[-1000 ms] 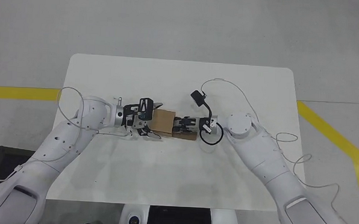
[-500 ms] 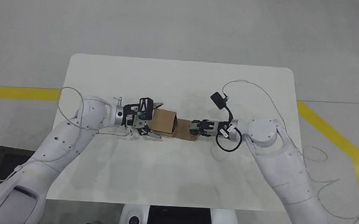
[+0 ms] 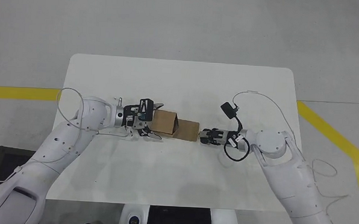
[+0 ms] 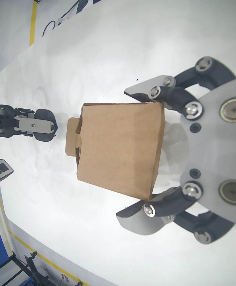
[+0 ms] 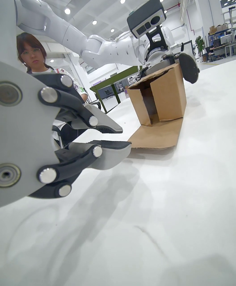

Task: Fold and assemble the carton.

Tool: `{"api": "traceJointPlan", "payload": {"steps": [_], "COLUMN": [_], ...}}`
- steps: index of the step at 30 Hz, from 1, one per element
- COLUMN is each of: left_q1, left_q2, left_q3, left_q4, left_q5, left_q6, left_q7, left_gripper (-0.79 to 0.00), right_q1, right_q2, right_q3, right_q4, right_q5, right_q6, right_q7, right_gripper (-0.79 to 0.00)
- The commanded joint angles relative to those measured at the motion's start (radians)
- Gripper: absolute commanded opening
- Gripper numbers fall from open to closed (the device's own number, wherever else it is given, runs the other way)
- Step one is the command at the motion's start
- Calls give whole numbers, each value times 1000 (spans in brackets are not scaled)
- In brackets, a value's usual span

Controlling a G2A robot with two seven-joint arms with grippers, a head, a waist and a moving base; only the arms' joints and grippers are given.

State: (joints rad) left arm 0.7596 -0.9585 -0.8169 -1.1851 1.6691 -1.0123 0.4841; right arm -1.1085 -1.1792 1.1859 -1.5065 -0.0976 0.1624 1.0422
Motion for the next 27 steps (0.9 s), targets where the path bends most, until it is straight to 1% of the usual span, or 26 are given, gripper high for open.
{"api": "traceJointPlan", "payload": {"steps": [1, 7, 11, 23, 27], "left_q1": [0, 1, 1, -6, -7], "left_q2": [0, 1, 2, 3, 3], "left_q3": [0, -1, 0, 3, 3], "left_q4": [-1, -2, -4, 5, 6], "left_q5": [0, -1, -1, -4, -4], "left_q6": [0, 0, 0, 0, 0], "left_q7": [-1, -4, -5, 0, -1], "left_gripper": [0, 0, 0, 0, 0], "right_q1": [17, 59, 91, 190, 207], "right_q2": [-1, -5, -11, -37, -47], "right_q3": [-11, -38, -65, -155, -172], "right_q4": [25, 89, 131, 249, 280], "right_q5": [0, 11, 20, 61, 111], "right_q6": [-9, -41, -62, -120, -166], "right_q7": [2, -1, -2, -2, -17], "right_gripper": [-680, -616, -625, -616, -613]}}
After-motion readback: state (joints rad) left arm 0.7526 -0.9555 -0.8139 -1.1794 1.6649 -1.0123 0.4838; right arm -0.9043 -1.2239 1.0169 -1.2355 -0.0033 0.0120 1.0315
